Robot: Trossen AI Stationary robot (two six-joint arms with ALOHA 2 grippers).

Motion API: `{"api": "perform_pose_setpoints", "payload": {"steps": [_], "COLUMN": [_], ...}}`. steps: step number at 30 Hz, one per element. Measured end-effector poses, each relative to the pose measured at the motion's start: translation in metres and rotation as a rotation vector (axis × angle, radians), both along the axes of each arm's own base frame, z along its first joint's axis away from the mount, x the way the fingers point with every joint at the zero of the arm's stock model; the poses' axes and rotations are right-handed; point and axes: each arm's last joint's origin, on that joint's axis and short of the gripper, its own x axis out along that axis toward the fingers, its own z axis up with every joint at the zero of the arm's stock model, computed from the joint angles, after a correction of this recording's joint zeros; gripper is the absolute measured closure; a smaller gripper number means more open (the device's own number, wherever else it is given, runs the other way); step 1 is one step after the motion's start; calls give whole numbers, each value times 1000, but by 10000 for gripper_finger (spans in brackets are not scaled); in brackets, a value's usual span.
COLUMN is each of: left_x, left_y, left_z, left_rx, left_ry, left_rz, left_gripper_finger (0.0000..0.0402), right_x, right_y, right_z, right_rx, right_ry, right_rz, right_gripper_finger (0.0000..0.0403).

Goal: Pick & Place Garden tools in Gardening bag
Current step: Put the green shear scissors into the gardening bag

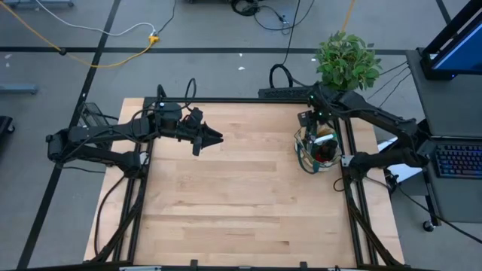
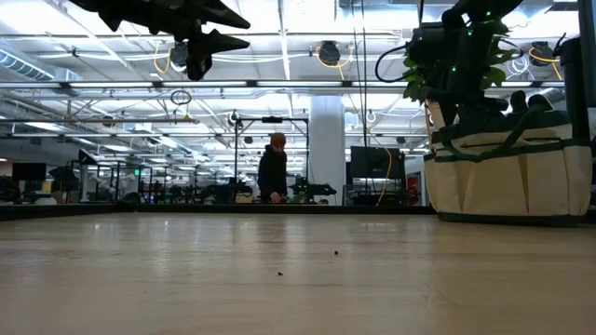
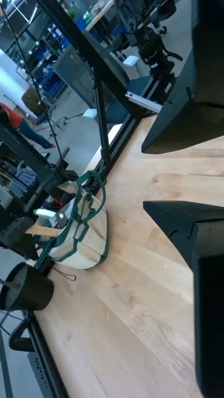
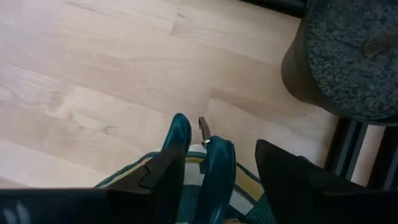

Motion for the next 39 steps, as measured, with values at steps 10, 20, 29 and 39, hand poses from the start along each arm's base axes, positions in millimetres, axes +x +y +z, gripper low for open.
{"api": "perform_pose_setpoints", "payload": {"steps": [10,20,29,39], "left_x": [0,0,0,0], "left_y": [0,0,0,0], "left_z": [0,0,0,-1], "left_rx": [3,24,30,29], "left_ry": [1,2,1,4], "left_rz": [-1,-6,-8,-8], "left_gripper_finger": [265,266,265,266], "right_x": [-4,-4,-5,-4], "right_y": [-4,-4,-3,-4], "right_z": [-1,-1,-1,-1], "right_rx": [6,14,17,13], "right_ry": [3,7,9,-2], "right_rz": [-26,-32,-34,-48], "right_gripper_finger": [287,324,345,346]}}
